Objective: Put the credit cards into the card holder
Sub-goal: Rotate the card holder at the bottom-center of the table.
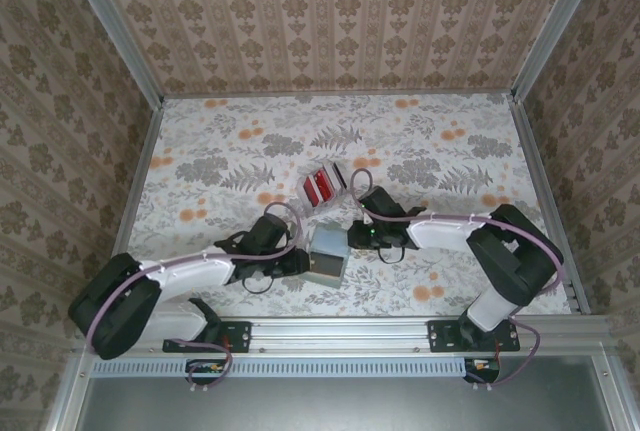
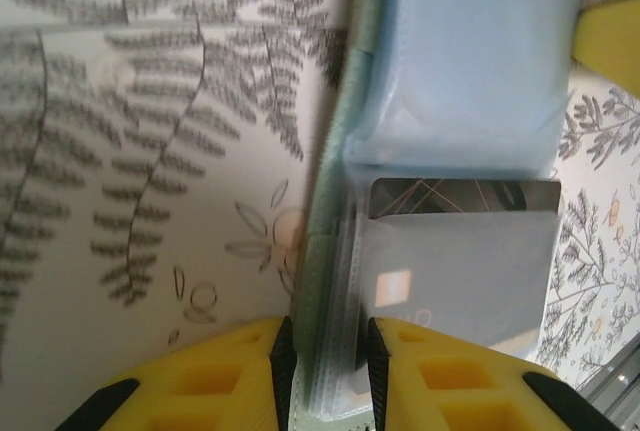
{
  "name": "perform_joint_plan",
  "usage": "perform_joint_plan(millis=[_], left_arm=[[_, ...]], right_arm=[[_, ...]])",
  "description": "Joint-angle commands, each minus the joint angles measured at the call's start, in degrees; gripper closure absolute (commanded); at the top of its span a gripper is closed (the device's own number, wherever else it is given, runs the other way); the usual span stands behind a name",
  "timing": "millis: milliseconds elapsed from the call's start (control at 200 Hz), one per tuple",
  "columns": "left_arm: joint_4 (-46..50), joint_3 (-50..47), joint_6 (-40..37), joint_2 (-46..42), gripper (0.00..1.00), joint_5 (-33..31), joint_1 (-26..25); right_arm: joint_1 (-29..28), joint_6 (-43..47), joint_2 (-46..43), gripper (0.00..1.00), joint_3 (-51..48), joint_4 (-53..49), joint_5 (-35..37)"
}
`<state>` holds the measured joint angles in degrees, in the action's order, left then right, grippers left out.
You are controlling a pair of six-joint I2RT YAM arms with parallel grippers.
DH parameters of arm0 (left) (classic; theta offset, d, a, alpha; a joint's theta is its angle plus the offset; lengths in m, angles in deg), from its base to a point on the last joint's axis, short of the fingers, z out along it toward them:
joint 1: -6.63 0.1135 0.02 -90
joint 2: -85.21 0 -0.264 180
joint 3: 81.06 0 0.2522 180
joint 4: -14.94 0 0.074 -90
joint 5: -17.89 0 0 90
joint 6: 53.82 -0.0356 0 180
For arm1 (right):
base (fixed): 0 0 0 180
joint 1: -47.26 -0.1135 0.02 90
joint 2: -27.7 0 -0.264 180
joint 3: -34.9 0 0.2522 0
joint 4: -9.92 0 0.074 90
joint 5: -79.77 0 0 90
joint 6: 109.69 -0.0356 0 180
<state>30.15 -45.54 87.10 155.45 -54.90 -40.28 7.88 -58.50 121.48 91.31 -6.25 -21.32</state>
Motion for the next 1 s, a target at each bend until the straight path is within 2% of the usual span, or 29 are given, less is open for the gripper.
perform_joint_plan(millis=[0, 240, 565, 825, 995], left_arm=[[1.5, -1.4, 4.8, -3.0, 0.72, -3.5, -2.1], [2.7, -2.3, 8.5, -5.9, 0.71, -7.3, -7.3], [1.3, -0.6, 8.6, -4.3, 0.65, -9.9, -8.6], [-0.6, 3.6, 7.0, -0.2, 0.61, -9.2, -8.7], [0.9, 6.5, 5.3, 0.7, 0.61, -10.2, -8.7]], right_arm=[[-3.1, 2.3, 4.3, 0.82, 3.8, -1.5, -2.2], [-8.0, 5.7, 11.7, 0.82, 15.3, -5.8, -3.0], [-12.1, 8.3, 20.7, 0.82, 28.9, -10.7, -7.0], [-11.9, 12.2, 21.1, 0.82, 35.5, -16.7, -6.3], [-10.0, 14.9, 17.8, 0.74, 38.2, -21.0, -4.1]])
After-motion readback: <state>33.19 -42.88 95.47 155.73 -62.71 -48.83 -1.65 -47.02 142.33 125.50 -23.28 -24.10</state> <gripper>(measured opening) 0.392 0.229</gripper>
